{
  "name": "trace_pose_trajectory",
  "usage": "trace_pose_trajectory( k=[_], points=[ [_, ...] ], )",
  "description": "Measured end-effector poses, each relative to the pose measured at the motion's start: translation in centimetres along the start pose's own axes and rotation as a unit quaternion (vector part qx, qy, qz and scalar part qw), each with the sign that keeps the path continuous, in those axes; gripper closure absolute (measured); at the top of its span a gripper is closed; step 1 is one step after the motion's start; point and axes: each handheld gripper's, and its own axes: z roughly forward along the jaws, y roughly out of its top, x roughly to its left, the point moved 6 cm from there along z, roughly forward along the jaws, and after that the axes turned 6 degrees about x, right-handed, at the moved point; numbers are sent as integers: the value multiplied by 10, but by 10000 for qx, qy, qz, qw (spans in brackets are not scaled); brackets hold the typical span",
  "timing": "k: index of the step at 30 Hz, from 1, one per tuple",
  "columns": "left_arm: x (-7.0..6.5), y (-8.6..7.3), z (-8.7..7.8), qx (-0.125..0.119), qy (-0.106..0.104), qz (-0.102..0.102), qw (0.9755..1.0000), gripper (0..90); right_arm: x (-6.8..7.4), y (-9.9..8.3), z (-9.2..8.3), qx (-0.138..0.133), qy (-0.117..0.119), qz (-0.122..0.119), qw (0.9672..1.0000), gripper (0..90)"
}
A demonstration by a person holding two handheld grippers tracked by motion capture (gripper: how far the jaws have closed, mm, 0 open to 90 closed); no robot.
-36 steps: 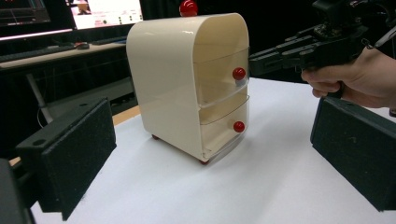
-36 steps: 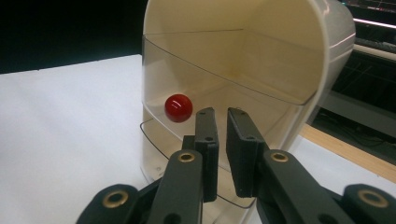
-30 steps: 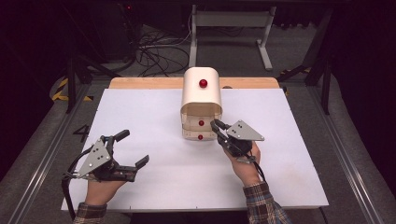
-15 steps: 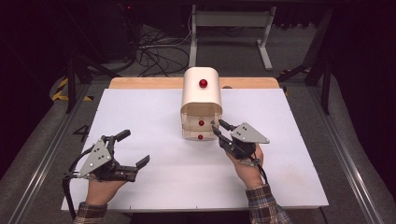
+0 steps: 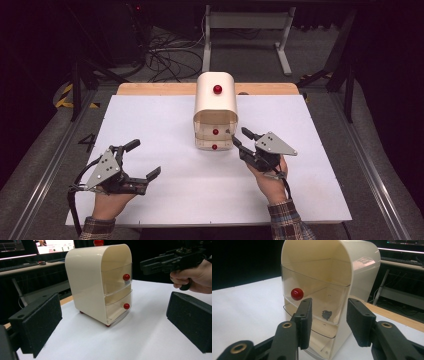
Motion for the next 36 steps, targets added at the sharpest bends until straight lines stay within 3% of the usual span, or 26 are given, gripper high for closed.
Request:
trace_pose_trajectory(
  k=[26,36],
  points=[
    [1,0,-2,3,21,-18,10000,8,-2,4,-22,-333,167,198,9991,377],
    [1,0,-2,6,33,-15,10000,8,-9,-1,-35,-469,103,245,9985,310]
  ],
)
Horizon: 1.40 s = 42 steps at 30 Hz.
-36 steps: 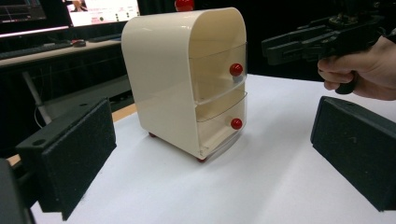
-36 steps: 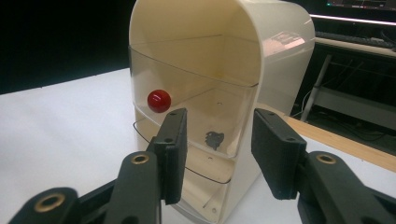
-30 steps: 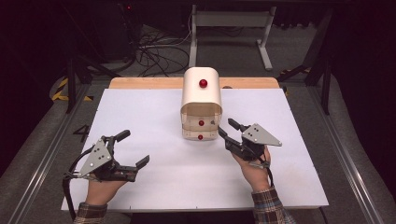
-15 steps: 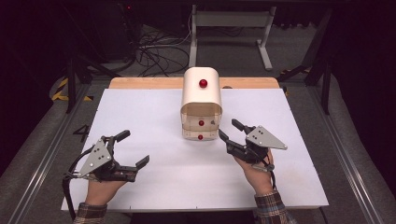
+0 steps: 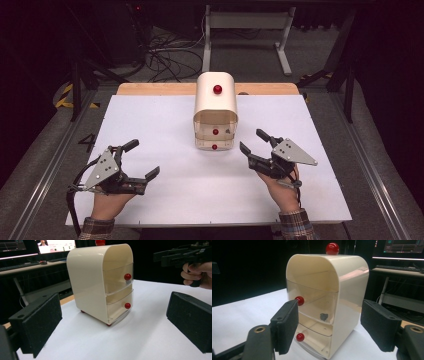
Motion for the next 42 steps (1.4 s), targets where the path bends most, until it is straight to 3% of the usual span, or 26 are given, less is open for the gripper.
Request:
trace_pose_trajectory(
  k=[6,15,22,28,42],
  points=[
    [-1,0,1,28,0,13,10000,8,-6,-5,-6,-40,-69,84,9999,294],
    [-1,-1,1,57,52,15,10000,10,-12,-7,-16,-224,-205,43,9995,208],
    [0,-2,1,61,81,9,9999,10,-12,-8,-20,-269,-191,9,9995,147],
    [1,-1,0,33,107,-13,9999,10,-16,-13,-24,-268,-314,-7,9991,105],
    [0,-3,0,26,77,-39,10000,8,-19,-15,-33,-253,-160,56,9995,34]
  ],
)
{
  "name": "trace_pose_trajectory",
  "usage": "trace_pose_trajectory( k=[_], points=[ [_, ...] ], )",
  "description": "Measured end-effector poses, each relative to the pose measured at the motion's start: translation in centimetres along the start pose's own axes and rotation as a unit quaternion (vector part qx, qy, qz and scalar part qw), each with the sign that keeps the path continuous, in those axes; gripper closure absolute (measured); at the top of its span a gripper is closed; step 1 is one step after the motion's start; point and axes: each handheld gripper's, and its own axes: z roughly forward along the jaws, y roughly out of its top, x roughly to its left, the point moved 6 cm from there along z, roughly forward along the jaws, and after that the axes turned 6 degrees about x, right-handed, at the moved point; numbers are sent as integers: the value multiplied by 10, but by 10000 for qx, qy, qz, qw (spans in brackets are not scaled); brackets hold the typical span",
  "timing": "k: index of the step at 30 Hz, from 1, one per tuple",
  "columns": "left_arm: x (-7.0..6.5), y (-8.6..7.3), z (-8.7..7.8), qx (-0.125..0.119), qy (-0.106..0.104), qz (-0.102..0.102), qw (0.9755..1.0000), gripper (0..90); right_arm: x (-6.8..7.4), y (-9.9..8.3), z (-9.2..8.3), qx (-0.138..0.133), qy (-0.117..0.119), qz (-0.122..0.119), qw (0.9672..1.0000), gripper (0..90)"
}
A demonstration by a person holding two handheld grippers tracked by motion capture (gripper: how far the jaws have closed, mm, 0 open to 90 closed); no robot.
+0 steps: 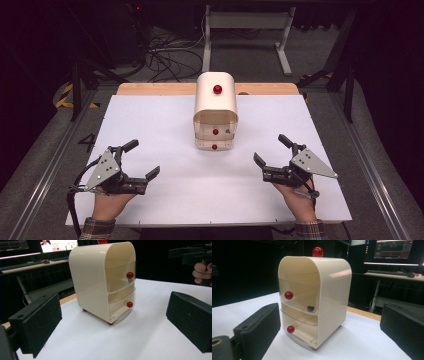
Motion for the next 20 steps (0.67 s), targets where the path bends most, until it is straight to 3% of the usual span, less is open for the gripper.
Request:
trace_pose_trajectory(
  k=[5,20],
  points=[
    [1,-1,-1,-46,-17,-29,10000,7,1,-1,0,-6,112,13,9999,3],
    [1,-4,0,-16,-10,-40,10000,5,0,0,-3,-50,139,9,9999,1]
  ],
)
